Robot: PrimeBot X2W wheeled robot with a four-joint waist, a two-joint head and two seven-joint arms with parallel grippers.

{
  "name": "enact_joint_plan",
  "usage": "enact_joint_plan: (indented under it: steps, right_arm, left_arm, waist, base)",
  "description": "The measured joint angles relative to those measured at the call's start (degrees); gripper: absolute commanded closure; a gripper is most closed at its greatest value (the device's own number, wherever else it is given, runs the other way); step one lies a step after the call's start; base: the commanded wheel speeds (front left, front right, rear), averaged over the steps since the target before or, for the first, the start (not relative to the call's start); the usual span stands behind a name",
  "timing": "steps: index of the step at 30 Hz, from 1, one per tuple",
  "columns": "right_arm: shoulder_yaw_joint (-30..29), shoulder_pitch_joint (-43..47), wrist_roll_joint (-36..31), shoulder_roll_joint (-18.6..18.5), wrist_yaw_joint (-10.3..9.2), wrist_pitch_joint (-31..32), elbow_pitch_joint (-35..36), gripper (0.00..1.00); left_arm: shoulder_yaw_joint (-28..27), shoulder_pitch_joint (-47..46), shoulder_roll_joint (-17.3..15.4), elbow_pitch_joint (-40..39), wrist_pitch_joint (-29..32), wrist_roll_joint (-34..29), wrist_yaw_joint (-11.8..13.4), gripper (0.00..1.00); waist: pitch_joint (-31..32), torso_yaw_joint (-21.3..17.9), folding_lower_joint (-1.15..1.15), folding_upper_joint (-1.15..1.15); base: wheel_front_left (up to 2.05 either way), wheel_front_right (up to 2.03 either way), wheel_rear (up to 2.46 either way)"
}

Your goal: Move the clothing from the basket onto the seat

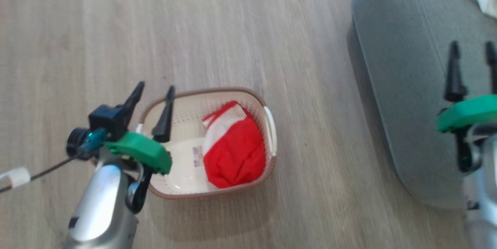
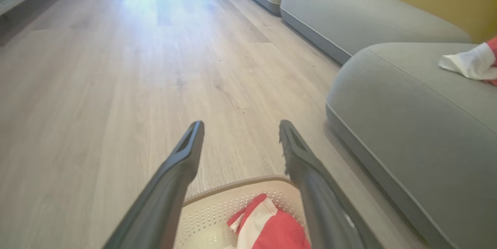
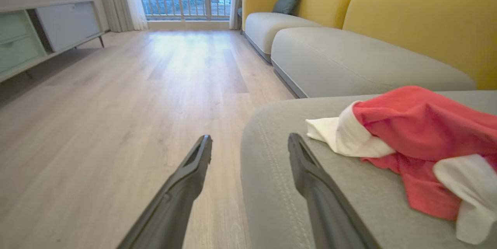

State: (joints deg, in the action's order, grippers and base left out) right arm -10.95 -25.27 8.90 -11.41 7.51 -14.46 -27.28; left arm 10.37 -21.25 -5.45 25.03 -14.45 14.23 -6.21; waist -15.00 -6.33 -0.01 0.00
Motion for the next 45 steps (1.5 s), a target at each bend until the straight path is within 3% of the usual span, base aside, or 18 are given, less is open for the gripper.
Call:
enact_joint_plan:
  steps: [4,16,28,45]
  right_arm:
    - [4.2,0.8,0.5,1.5,0.0,0.0,1.1,0.0]
    - [11.8,4.9,3.4,3.8,0.0,0.0,0.5,0.0]
    - [12.9,8.0,3.5,5.2,0.0,0.0,0.5,0.0]
    - [12.0,13.5,3.5,7.5,0.0,0.0,-1.0,0.0]
  left_arm:
    - [-4.4,2.1,0.8,-0.4,0.0,-1.5,1.4,0.0]
    - [-12.6,8.5,2.4,-1.6,0.0,-4.3,1.8,0.0]
    - [-15.7,12.9,3.0,-3.6,0.0,-5.9,1.4,0.0]
    - [-15.9,18.5,3.1,-7.2,0.0,-6.0,2.0,0.0]
  waist:
    - [2.5,1.8,0.0,0.0]
    - [9.5,5.2,0.0,0.0]
    - [12.3,5.6,0.0,0.0]
    - [15.1,4.9,0.0,0.0]
  base:
    - [0.0,0.0,0.0]
    - [0.0,0.0,0.0]
    - [0.0,0.0,0.0]
    - [0.0,0.0,0.0]
